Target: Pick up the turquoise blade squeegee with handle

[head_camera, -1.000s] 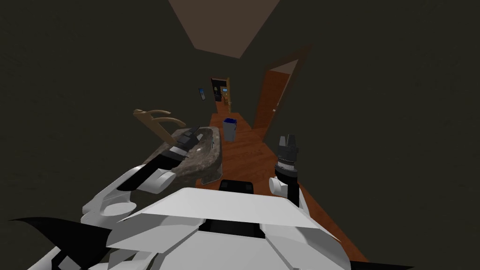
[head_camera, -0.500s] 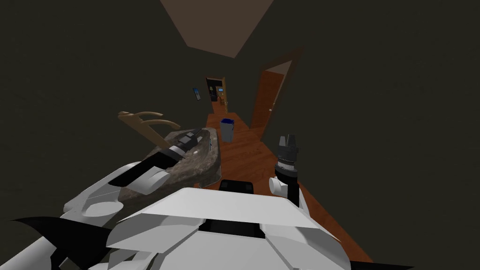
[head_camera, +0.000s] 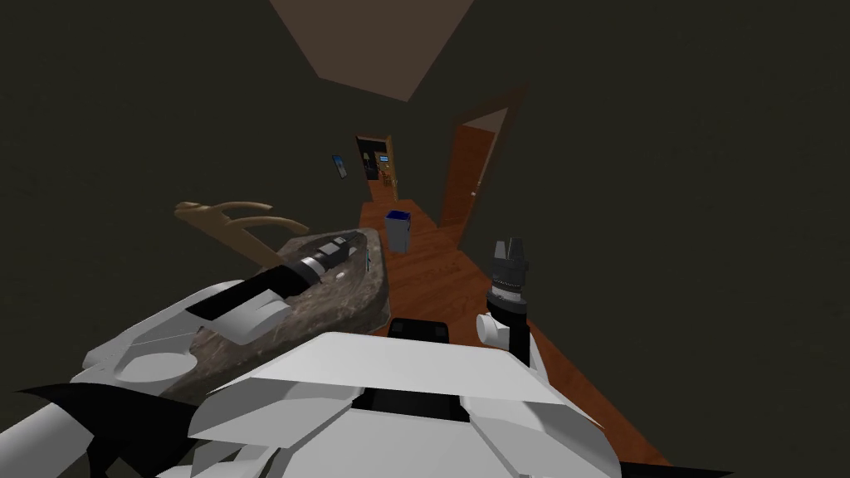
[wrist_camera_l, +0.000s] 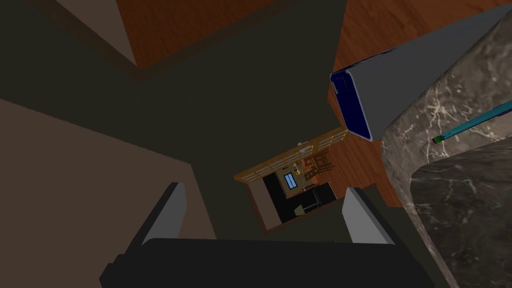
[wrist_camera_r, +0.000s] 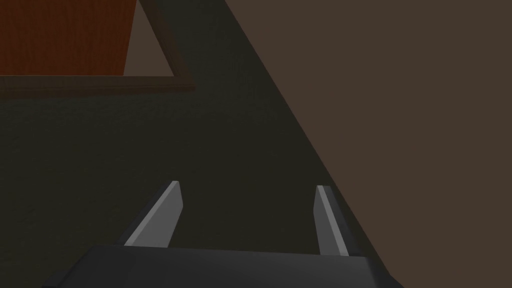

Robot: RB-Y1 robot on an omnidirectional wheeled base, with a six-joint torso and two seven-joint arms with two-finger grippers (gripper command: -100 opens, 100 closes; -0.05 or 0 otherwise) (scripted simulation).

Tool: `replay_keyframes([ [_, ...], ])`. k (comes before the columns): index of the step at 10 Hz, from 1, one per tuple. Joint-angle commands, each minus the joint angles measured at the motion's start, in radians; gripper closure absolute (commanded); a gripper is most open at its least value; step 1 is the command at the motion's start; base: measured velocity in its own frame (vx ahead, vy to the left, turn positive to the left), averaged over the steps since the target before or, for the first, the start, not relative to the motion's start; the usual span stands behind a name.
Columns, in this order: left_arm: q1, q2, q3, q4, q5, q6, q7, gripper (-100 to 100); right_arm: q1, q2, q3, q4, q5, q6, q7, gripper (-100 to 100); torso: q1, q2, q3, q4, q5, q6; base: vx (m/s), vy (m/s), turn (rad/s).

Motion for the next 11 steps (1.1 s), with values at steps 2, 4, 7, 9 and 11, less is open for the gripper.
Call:
replay_keyframes([
  [2,0.012,0.048,0.013,-0.003,0.047,0.079,-0.011,-100,0.0,0.0,0.0,0.0,0.0,0.0,0.0,0,0.0,0.0,0.0,0.0,0.0,0.0,0.032,0.026,-0.109],
  [4,0.024,0.089,0.028,-0.006,0.091,0.136,-0.018,-100,0.0,0.0,0.0,0.0,0.0,0.0,0.0,0,0.0,-0.001,-0.001,0.0,0.0,0.0,0.044,0.019,-0.095],
  [7,0.05,0.164,0.057,-0.01,0.177,0.225,-0.031,-100,0.0,0.0,0.0,0.0,0.0,0.0,0.0,0,-0.001,-0.001,0.0,0.0,0.0,0.0,0.045,0.015,-0.097],
  [9,0.063,0.198,0.07,-0.011,0.218,0.287,-0.036,-100,0.0,0.0,0.0,0.0,0.0,0.0,0.0,0,-0.001,-0.001,-0.001,0.0,0.0,0.0,0.044,0.018,-0.096],
  [11,0.063,0.198,0.07,-0.011,0.224,0.324,-0.036,-100,0.0,0.0,0.0,0.0,0.0,0.0,0.0,0,-0.001,-0.001,0.0,0.0,0.0,0.0,0.026,0.015,-0.018],
])
